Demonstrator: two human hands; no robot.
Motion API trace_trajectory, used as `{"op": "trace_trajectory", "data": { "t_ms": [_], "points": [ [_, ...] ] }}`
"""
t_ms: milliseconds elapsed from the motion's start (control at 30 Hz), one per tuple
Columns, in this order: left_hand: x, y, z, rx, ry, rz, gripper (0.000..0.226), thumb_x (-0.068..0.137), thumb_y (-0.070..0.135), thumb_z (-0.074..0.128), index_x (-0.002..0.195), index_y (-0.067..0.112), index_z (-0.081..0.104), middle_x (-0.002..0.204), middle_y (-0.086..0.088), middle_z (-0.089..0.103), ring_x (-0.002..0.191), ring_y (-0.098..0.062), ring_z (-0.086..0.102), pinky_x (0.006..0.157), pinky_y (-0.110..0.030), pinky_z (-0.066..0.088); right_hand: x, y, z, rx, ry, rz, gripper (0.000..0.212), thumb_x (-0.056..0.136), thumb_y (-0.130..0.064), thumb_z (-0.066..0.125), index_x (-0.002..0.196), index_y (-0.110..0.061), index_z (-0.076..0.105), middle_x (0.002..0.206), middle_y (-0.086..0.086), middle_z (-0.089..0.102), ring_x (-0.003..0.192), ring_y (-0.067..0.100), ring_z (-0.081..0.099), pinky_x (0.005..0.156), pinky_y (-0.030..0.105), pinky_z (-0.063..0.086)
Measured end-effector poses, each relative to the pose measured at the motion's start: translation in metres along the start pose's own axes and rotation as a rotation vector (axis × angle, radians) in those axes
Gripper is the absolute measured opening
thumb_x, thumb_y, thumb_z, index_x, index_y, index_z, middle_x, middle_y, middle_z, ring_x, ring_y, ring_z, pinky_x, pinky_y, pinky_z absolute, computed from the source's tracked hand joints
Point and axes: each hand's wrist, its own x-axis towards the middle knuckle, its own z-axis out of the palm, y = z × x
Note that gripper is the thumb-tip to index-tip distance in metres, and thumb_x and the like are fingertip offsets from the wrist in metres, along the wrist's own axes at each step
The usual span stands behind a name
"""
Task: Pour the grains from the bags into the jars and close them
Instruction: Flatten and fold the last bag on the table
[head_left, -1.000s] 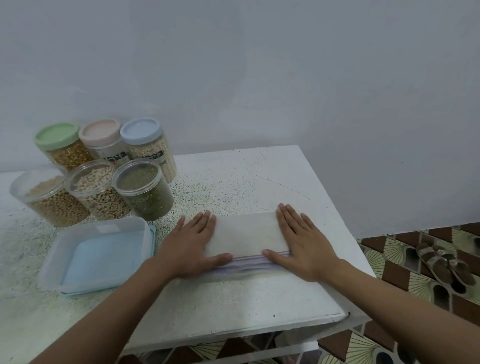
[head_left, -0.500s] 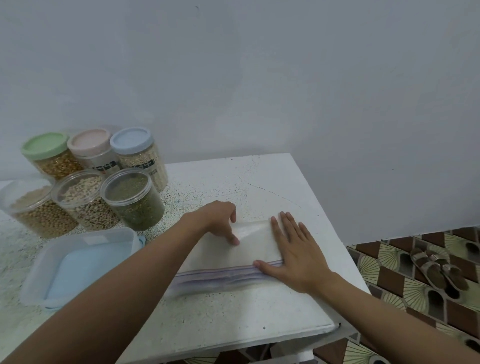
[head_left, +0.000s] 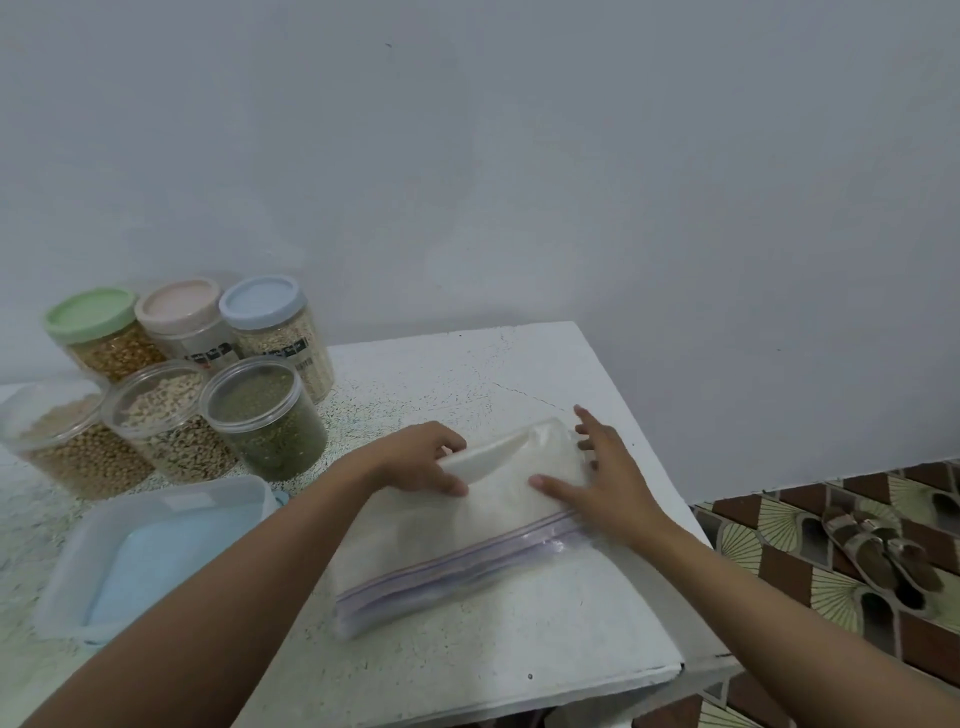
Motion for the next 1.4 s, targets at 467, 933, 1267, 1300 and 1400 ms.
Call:
{"op": "trace_trajectory", "data": {
  "t_ms": [467, 933, 1267, 1300, 1400],
  "points": [
    [-0.046, -0.007, -0.019, -1.063, 0.290, 0.008, 0.048, 0.085, 0.006, 0.078, 0.131, 0.010, 0.064, 0.116, -0.016, 0.074, 0.107, -0.038, 0.072, 0.095, -0.057, 0.055, 0.017, -0.079, 0.012, 0.990, -0.475, 0.289, 0.048, 0.093, -0.032, 0.074, 0.133, -0.007, 0.065, 0.127, 0.012, 0.071, 0.119, 0.031, 0.068, 0.103, 0.047, 0.053],
    [-0.060, 0.027, -0.102, -0.793, 0.800, 0.262, 0.024, 0.089, 0.003, 0.072, 0.094, 0.026, 0.070, 0.086, 0.019, 0.076, 0.085, 0.007, 0.070, 0.079, -0.011, 0.053, 0.080, -0.140, -0.017, 0.664, 0.077, -0.352, 0.016, 0.085, -0.008, 0.081, 0.091, -0.022, 0.077, 0.093, -0.005, 0.079, 0.095, 0.019, 0.073, 0.086, 0.030, 0.056],
    [-0.045, -0.055, 0.048, -0.240, 0.634, 0.271, 0.036, 0.085, -0.007, 0.072, 0.094, 0.028, 0.071, 0.125, 0.015, 0.065, 0.133, 0.006, 0.048, 0.112, -0.039, 0.044, 0.045, 0.002, 0.043, -0.011, 0.020, -0.674, 0.028, 0.076, -0.001, 0.078, 0.101, -0.012, 0.079, 0.115, 0.004, 0.075, 0.118, 0.026, 0.064, 0.098, 0.051, 0.052],
    [-0.045, -0.061, 0.061, -0.204, 0.606, 0.280, 0.037, 0.087, -0.007, 0.070, 0.095, 0.030, 0.071, 0.127, 0.014, 0.064, 0.133, 0.010, 0.045, 0.113, -0.034, 0.043, 0.040, 0.013, 0.048, -0.094, -0.008, -0.699, 0.031, 0.074, -0.004, 0.082, 0.105, -0.009, 0.078, 0.117, 0.006, 0.074, 0.119, 0.028, 0.064, 0.098, 0.051, 0.052],
    [-0.044, -0.070, 0.077, -0.123, 0.585, 0.347, 0.035, 0.091, -0.008, 0.062, 0.103, 0.024, 0.071, 0.131, 0.011, 0.062, 0.137, 0.020, 0.032, 0.113, -0.012, 0.033, 0.036, 0.019, 0.048, -0.303, -0.043, -0.779, 0.043, 0.076, -0.009, 0.088, 0.117, -0.008, 0.073, 0.124, 0.008, 0.071, 0.123, 0.031, 0.062, 0.107, 0.050, 0.049]
  ]
}}
